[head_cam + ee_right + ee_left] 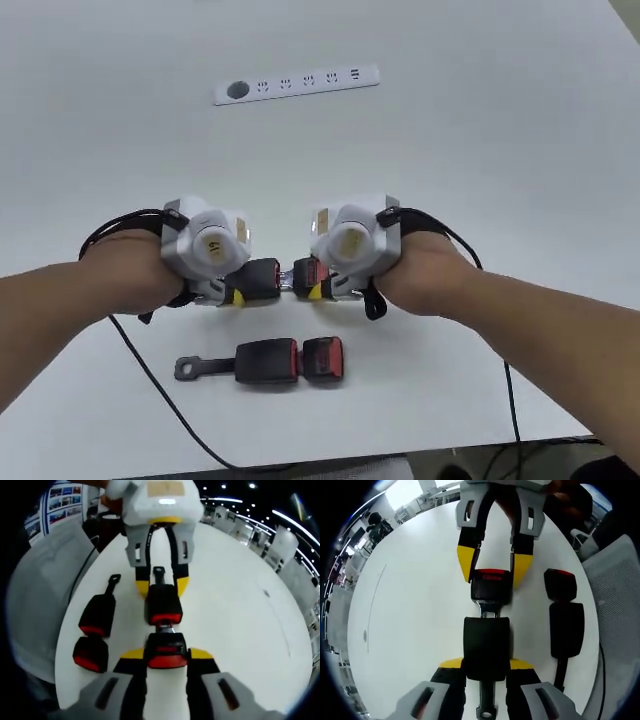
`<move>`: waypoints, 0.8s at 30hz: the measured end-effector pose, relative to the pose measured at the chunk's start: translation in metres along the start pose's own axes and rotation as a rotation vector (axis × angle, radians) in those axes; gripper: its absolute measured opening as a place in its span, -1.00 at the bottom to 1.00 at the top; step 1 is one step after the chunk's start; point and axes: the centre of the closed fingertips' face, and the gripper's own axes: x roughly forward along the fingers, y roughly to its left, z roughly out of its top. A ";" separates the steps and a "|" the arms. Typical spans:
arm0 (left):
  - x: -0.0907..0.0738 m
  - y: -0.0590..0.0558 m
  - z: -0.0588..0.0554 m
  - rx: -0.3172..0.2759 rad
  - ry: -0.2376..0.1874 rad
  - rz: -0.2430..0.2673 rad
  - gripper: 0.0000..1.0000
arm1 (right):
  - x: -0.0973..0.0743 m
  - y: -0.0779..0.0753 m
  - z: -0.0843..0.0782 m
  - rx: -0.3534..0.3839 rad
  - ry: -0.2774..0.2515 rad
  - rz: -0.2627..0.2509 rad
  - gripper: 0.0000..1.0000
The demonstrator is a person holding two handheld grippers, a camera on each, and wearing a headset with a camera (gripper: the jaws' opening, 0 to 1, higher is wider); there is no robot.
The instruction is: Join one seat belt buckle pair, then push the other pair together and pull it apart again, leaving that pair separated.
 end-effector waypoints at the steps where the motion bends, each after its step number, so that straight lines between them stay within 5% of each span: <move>1: 0.000 -0.001 0.000 0.003 0.002 0.002 -0.40 | 0.003 0.001 0.004 0.017 -0.013 0.004 -0.47; 11: -0.001 0.000 -0.002 -0.003 0.002 0.017 -0.39 | 0.001 -0.001 0.003 -0.004 -0.006 0.006 -0.45; 24: 0.000 -0.001 -0.002 -0.007 0.015 0.002 -0.36 | -0.016 -0.001 -0.019 0.019 -0.014 0.002 -0.41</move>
